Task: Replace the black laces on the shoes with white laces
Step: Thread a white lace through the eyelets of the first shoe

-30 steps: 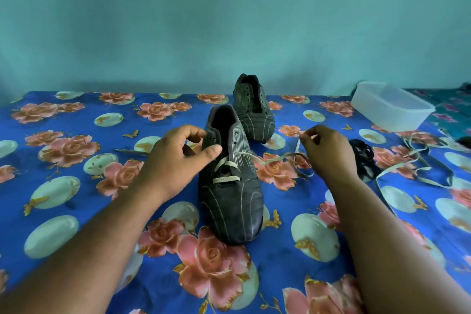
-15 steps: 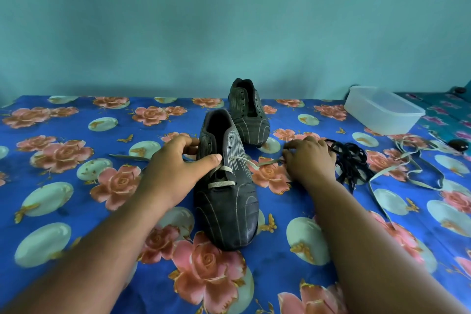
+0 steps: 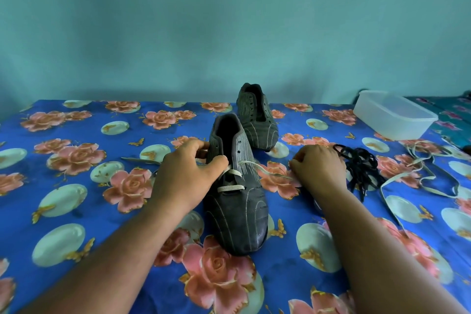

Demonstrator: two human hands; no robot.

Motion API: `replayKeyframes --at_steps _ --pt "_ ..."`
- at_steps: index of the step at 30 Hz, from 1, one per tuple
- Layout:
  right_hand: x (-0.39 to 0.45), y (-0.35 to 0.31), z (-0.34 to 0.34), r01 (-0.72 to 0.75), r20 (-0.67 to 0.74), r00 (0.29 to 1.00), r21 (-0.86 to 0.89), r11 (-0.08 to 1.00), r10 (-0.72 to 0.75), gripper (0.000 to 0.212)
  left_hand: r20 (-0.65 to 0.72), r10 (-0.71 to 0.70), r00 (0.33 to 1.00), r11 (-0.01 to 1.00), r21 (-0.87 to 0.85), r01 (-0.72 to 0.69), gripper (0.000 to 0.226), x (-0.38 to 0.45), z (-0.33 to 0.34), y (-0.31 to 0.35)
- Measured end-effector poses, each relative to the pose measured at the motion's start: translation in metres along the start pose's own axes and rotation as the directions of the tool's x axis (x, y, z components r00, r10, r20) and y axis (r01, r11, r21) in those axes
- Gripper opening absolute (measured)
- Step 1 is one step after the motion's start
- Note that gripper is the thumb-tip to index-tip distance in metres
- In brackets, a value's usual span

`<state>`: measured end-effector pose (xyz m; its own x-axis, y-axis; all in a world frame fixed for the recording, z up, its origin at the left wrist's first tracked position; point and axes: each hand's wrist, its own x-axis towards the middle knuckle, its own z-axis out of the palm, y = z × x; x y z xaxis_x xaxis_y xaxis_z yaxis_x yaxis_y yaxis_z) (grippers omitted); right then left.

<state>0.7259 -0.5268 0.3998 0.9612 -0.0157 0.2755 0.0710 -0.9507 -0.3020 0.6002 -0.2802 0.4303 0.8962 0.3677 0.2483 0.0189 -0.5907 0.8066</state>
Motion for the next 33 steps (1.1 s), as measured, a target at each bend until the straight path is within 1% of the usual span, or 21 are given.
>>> replayKeyframes --at_steps 1,2,4,7,9,10,11,13,15,17,20,22,25,27,30,33 --pt "-0.002 -0.002 -0.003 0.003 0.006 1.000 0.056 0.998 -0.003 0.009 -0.002 0.000 1.000 1.000 -0.003 0.000 0.048 0.000 0.000 0.000" --pt "-0.004 -0.005 -0.007 0.006 0.013 1.000 0.148 0.989 -0.008 0.008 -0.004 -0.001 1.000 1.000 -0.008 0.001 0.047 0.000 -0.001 0.001" --pt "-0.011 -0.014 -0.020 0.034 0.001 0.999 0.383 0.923 -0.037 0.013 0.000 0.002 1.000 1.000 -0.014 -0.002 0.047 -0.001 -0.002 0.002" --pt "-0.032 -0.038 -0.048 0.100 -0.019 0.993 0.676 0.731 -0.118 0.012 0.021 0.014 1.000 1.000 -0.021 -0.013 0.047 -0.004 -0.002 0.005" --pt "-0.048 -0.055 -0.059 0.099 0.029 0.979 0.794 0.600 -0.200 0.010 0.028 0.018 0.999 1.000 -0.015 -0.017 0.049 -0.005 -0.002 0.006" --pt "-0.053 -0.061 -0.060 0.095 0.058 0.967 0.823 0.561 -0.249 0.009 0.030 0.023 0.999 1.000 -0.011 -0.022 0.049 -0.005 -0.002 0.007" --pt "-0.057 -0.067 -0.058 0.123 0.062 0.950 0.827 0.548 -0.307 0.009 0.027 0.029 0.999 1.000 -0.001 -0.028 0.050 -0.005 -0.002 0.007" --pt "-0.060 -0.074 -0.049 0.219 0.019 0.924 0.792 0.570 -0.381 0.009 0.030 0.038 0.999 0.999 0.023 -0.039 0.058 -0.006 -0.003 0.008" --pt "-0.059 -0.077 -0.040 0.255 -0.002 0.919 0.765 0.591 -0.395 0.010 0.041 0.046 0.998 0.998 0.035 -0.047 0.067 -0.007 -0.004 0.009" --pt "-0.058 -0.078 -0.036 0.282 -0.006 0.913 0.729 0.624 -0.407 0.010 0.050 0.055 0.997 0.998 0.036 -0.056 0.070 -0.007 -0.004 0.008" --pt "-0.058 -0.081 -0.033 0.387 -0.030 0.876 0.640 0.664 -0.482 0.010 0.086 0.073 0.994 0.995 0.061 -0.078 0.072 -0.006 -0.007 0.005" --pt "-0.054 -0.081 -0.029 0.425 -0.025 0.850 0.623 0.657 -0.526 0.015 0.144 0.082 0.986 0.994 0.066 -0.092 0.066 -0.003 -0.012 0.003" --pt "-0.048 -0.077 -0.021 0.454 -0.003 0.824 0.602 0.657 -0.567 0.017 0.281 0.131 0.951 0.987 0.055 -0.153 0.040 0.003 -0.024 0.001" --pt "-0.046 -0.076 -0.017 0.449 -0.010 0.822 0.627 0.636 -0.570 0.014 0.327 0.176 0.928 0.980 0.034 -0.198 0.028 0.007 -0.028 -0.004" --pt "-0.049 -0.081 -0.016 0.454 -0.073 0.845 0.623 0.637 -0.531 0.011 0.253 0.211 0.944 0.975 0.012 -0.221 0.026 0.015 -0.027 -0.013" --pt "-0.050 -0.084 -0.015 0.455 -0.132 0.860 0.634 0.625 -0.493 0.012 0.209 0.220 0.953 0.975 -0.080 -0.207 0.026 0.018 -0.026 -0.016"
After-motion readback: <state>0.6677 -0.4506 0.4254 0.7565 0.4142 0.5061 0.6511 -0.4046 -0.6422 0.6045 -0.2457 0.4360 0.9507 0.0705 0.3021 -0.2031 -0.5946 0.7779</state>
